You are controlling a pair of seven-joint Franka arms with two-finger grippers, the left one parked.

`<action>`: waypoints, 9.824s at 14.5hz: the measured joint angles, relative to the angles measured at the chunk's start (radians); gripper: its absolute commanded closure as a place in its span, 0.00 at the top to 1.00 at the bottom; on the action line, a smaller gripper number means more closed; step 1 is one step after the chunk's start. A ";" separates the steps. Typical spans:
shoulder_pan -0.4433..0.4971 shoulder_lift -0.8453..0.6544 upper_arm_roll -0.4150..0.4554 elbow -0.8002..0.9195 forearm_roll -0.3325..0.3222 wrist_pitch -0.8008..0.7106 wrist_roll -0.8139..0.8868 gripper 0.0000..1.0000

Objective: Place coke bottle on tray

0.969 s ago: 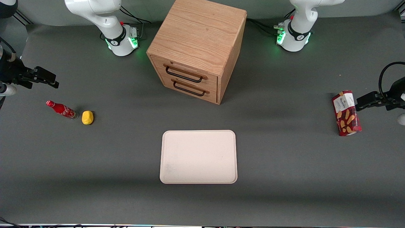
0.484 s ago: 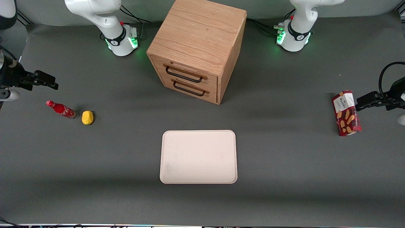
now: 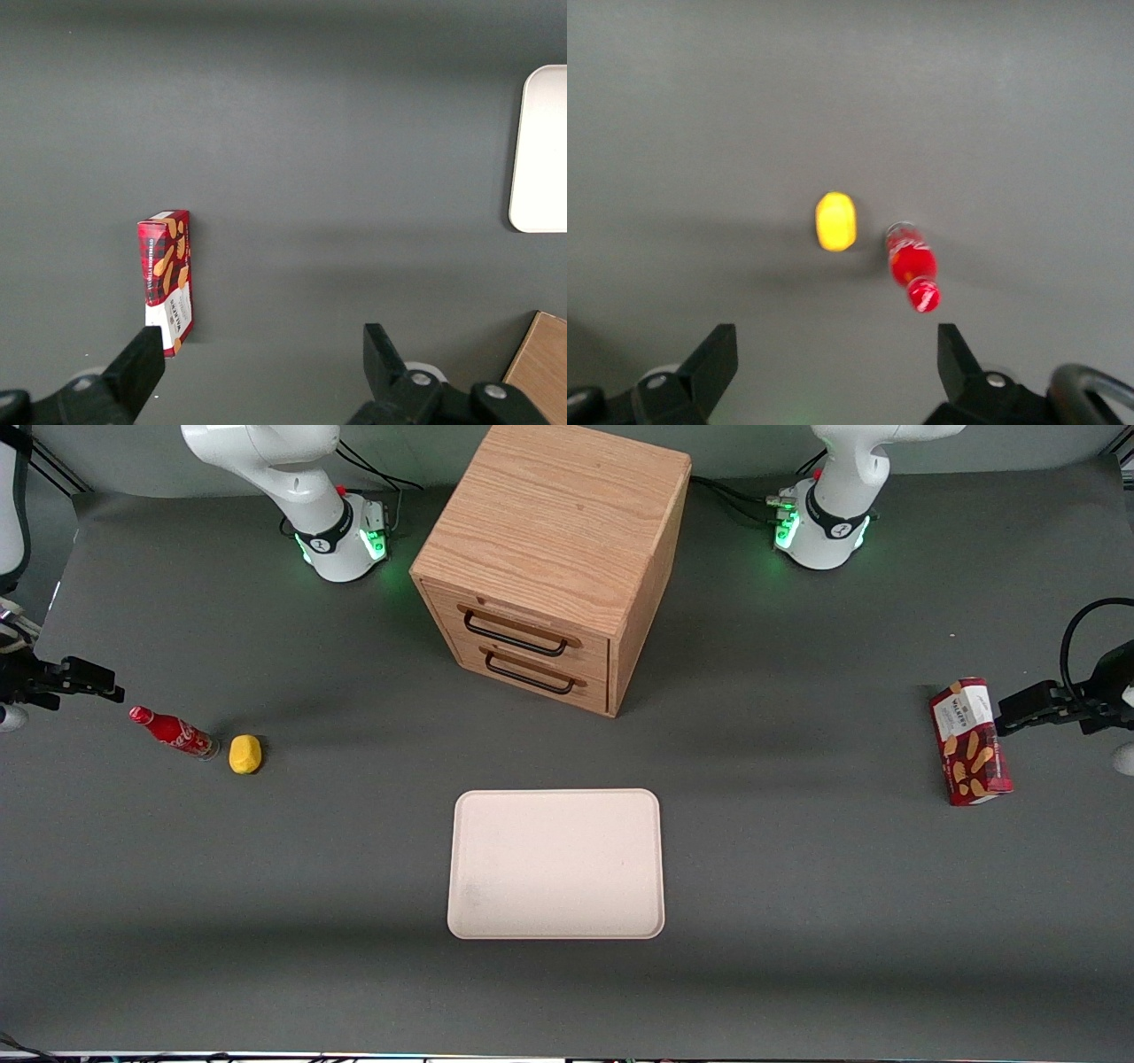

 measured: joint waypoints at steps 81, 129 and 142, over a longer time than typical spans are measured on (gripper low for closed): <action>0.034 0.414 0.568 0.850 -0.024 -0.439 0.445 0.00; 0.087 0.887 0.842 0.941 -0.340 0.076 0.794 1.00; 0.021 0.192 0.518 0.426 0.020 -0.191 0.762 1.00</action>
